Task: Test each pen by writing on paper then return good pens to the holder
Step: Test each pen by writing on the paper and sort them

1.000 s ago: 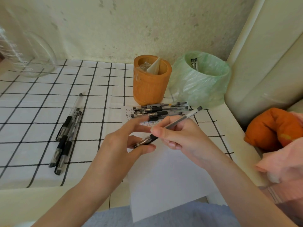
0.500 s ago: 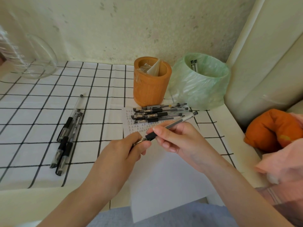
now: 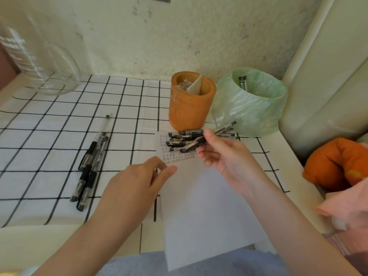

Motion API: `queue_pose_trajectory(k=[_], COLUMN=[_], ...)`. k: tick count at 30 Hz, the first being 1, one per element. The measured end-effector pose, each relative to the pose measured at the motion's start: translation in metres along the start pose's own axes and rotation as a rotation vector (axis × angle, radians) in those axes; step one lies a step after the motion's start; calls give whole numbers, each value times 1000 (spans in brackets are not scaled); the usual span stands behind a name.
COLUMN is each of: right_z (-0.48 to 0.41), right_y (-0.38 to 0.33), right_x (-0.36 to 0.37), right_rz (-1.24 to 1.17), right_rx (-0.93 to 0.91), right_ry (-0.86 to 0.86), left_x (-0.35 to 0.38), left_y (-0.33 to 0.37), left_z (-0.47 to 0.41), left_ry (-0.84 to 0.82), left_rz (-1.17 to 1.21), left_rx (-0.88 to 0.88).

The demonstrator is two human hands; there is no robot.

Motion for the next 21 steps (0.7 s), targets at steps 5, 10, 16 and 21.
queue_pose_trajectory(k=[5, 10, 16, 21], right_z=[-12, -15, -11, -5], right_y=[-6, -6, -11, -10], right_x=[-6, -6, -5, -5], right_rz=[-49, -105, 36, 190], right_rx=[74, 94, 33, -5], right_ry=[57, 58, 23, 17], left_x=[-15, -15, -13, -14], left_y=[-18, -39, -53, -55], left_z=[0, 0, -1, -5], left_ry=[194, 261, 155, 140], left_rz=[-184, -448, -575, -567], left_rx=[38, 38, -82, -110])
Point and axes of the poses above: each hand's wrist, its own z-axis away from the middle knuckle, its own x-axis out of the palm, y = z × x, the point moved 5 cm from there along -z, towards the middle knuckle, and after that the axes turned 3 degrees about z, right-handed, at the moved point
